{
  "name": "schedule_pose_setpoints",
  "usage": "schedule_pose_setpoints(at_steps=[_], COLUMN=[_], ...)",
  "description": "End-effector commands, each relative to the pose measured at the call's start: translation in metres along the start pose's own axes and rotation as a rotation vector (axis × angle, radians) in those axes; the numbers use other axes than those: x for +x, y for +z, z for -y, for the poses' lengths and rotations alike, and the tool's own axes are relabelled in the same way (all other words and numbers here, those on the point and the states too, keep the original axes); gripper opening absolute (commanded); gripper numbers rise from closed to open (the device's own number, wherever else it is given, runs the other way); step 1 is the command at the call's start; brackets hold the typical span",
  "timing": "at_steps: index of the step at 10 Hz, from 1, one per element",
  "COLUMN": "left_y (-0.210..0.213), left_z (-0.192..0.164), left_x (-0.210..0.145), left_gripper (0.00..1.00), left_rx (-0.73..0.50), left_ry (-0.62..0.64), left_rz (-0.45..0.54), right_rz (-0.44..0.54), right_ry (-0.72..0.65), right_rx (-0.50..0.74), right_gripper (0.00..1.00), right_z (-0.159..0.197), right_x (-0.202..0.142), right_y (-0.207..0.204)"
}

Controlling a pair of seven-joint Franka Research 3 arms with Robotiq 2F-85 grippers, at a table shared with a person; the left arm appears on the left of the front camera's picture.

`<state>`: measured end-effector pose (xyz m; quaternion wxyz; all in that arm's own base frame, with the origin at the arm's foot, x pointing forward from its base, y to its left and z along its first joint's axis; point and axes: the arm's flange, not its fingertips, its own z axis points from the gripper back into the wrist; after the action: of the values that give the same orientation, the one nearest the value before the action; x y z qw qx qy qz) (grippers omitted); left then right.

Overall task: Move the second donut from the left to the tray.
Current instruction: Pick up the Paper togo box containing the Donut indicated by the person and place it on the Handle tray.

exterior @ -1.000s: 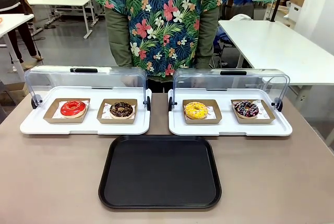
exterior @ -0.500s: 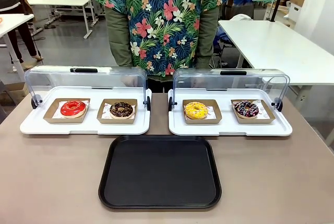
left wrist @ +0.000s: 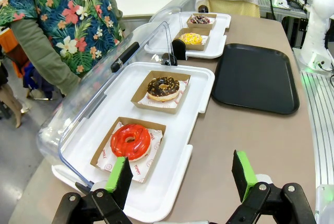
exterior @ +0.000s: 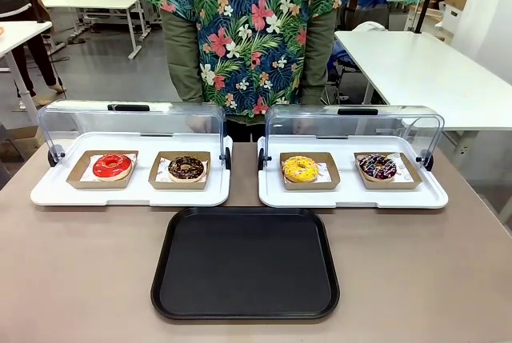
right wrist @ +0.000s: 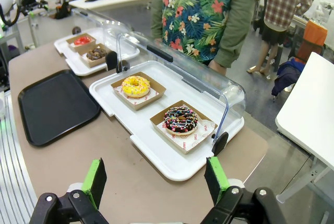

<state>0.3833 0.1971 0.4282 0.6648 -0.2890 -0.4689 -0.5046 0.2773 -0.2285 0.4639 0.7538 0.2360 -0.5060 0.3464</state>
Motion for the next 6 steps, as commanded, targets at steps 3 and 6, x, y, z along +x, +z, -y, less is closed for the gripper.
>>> schedule_pose_setpoints(at_steps=[3,6], left_y=[0.0011,0.0011], left_z=[0.0009,0.0009], left_x=[0.0028,0.0028], left_gripper=[1.0,1.0], left_rx=[-0.003,-0.003], left_ry=[0.009,0.009], left_rz=[-0.012,-0.012], right_rz=[0.028,0.028], right_ry=[0.026,0.026], right_rx=[-0.008,-0.008], right_gripper=[1.0,1.0], right_z=[0.0037,0.0037], right_x=[0.0022,0.0022], right_y=[-0.0004,-0.0004])
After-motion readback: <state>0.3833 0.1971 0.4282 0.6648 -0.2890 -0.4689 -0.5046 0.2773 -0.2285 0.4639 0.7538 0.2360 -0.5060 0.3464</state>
